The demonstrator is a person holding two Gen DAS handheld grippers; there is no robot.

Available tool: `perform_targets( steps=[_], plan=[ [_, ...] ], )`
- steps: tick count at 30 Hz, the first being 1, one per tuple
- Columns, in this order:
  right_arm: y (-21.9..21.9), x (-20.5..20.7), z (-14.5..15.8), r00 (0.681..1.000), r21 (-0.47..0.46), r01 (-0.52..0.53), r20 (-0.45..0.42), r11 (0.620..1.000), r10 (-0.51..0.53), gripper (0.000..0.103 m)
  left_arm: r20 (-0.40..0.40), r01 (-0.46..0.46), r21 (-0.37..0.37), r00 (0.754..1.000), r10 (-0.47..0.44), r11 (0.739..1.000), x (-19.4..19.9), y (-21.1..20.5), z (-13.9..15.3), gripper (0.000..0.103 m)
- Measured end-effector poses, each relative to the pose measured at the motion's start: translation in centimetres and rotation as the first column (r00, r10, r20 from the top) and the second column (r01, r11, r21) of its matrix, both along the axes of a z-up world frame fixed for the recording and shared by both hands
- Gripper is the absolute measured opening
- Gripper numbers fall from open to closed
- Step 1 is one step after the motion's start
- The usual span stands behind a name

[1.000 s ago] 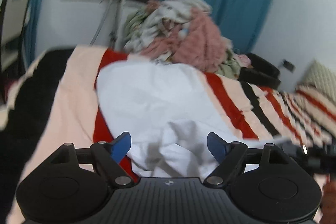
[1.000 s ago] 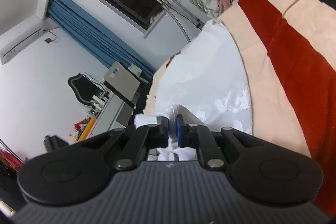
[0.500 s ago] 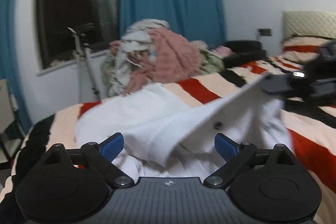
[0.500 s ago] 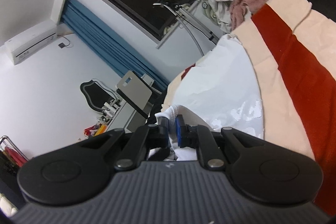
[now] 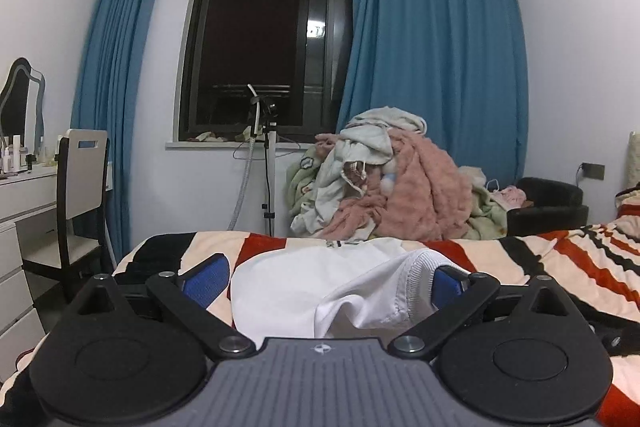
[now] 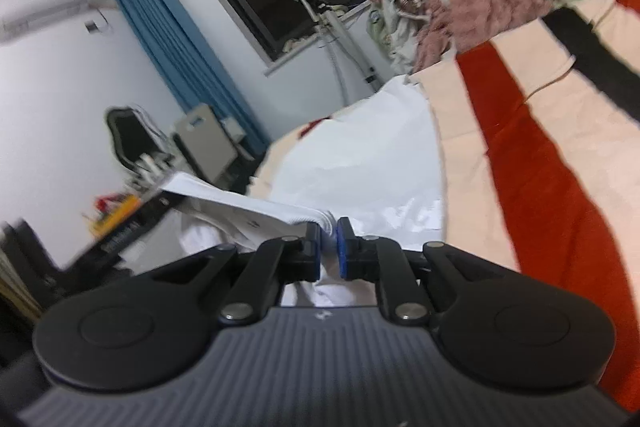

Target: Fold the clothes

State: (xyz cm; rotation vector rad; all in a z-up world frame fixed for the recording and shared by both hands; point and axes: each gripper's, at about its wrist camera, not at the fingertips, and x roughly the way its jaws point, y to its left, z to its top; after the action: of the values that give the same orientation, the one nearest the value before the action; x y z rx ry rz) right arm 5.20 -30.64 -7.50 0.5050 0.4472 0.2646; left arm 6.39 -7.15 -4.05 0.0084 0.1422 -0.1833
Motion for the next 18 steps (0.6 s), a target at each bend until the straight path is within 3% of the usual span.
perform_targets(
  steps=[2, 4, 5, 10, 13, 18],
  plan=[
    [0.3, -0.6, -0.1, 0.997, -0.065, 0.07, -0.015, 0.995, -0.071, 0.055, 0.025, 0.022, -0.007, 0.999, -0.022, 1.0, -1.2, 0.4, 0.7, 0.101],
    [0.1, -1.7, -0.2, 0.989, -0.076, 0.147, -0.012, 0.986, -0.148, 0.08, 0.053, 0.05, -0.011, 0.997, -0.05, 0.999, -2.5, 0.9, 1.4, 0.101],
    [-0.1, -2.4, -0.2, 0.982, -0.078, 0.185, -0.01, 0.98, -0.187, 0.085, 0.062, 0.065, -0.006, 0.996, -0.064, 0.998, -3.2, 0.9, 1.7, 0.101],
    [-0.3, -5.3, 0.7, 0.954, -0.133, 0.299, 0.063, 0.945, -0.293, 0.084, 0.078, 0.099, 0.017, 0.992, -0.1, 0.995, -5.7, 0.4, 1.9, 0.101],
    [-0.3, -6.9, 1.6, 0.958, -0.173, 0.282, 0.102, 0.944, -0.267, 0.084, 0.047, 0.099, -0.015, 0.994, -0.099, 0.995, -6.0, 1.2, 2.0, 0.101],
    [-1.9, -8.0, 1.1, 0.936, -0.159, 0.349, 0.006, 0.924, -0.353, 0.086, 0.021, 0.04, -0.05, 0.999, -0.039, 0.998, -6.1, 3.0, 2.1, 0.1]
  ],
)
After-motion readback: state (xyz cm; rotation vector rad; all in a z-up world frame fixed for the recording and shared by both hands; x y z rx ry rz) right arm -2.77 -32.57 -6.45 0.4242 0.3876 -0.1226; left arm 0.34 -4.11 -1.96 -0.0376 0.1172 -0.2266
